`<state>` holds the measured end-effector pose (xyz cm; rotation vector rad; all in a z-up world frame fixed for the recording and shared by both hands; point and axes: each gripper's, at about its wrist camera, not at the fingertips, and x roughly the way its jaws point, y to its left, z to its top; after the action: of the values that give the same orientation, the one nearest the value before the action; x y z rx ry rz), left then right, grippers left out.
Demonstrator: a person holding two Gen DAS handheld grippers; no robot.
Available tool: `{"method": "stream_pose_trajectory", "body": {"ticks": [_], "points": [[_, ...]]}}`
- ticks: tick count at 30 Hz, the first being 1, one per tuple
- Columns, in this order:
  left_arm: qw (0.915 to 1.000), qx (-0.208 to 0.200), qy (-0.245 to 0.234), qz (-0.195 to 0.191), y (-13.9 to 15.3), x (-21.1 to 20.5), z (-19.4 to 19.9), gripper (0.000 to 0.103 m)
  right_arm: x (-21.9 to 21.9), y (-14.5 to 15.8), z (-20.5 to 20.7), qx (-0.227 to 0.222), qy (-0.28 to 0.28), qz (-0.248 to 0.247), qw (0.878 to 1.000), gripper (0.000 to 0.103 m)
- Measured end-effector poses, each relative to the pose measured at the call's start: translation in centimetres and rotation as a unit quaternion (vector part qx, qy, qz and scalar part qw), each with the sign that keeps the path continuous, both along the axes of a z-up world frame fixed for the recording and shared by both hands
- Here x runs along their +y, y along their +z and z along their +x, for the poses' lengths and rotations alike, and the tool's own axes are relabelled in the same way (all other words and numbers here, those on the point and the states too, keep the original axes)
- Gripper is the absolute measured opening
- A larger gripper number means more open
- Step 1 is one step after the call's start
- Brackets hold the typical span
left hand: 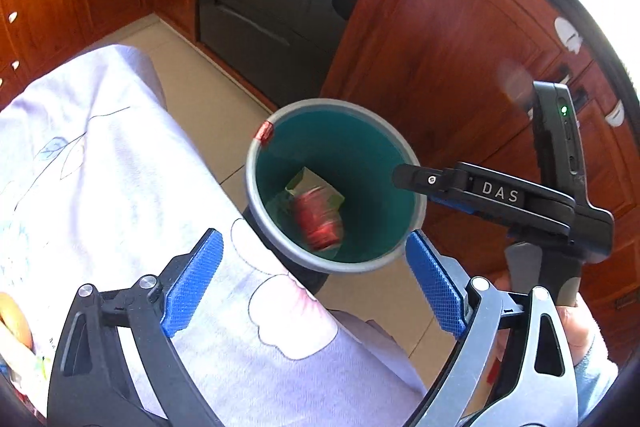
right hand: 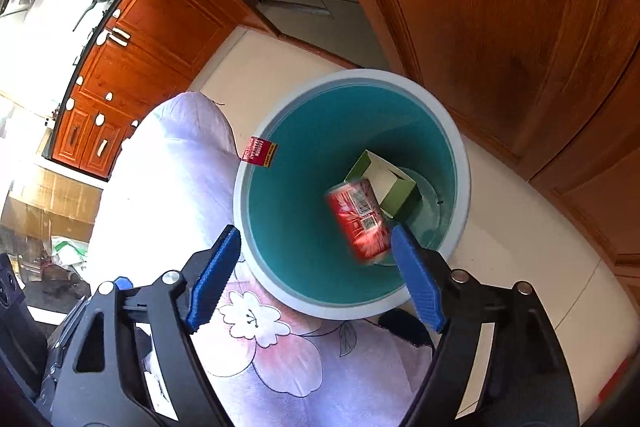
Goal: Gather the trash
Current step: 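Carry the green box and red can to the bin and release both, then grasp the clear water bottle with the left tool while the right tool grasps the paper cup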
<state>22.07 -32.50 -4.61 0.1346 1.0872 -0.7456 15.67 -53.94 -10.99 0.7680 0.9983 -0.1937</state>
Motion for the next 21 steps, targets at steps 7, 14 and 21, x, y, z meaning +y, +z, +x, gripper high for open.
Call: {"method": "stream_pose_trajectory", "body": {"ticks": [7,14,21], "points": [[0.9997,0.001,0.019,-0.018,1.2,2.1,-0.4,0.096,0.7,0.8,-0.6,0.015,-0.009,-0.006,1.000,0.079],[0.9987,-0.017,0.038,-0.030,3.3,5.1,-2.4,0.099,3.1,2.3,-1.6,0.021,0.003,-0.006,1.000,0.085],[0.9960,-0.039,0.074,-0.031,5.7,10.7,-4.5,0.099,6.9,4.7,-2.7,0.010,0.027,-0.010,1.000,0.085]]}}
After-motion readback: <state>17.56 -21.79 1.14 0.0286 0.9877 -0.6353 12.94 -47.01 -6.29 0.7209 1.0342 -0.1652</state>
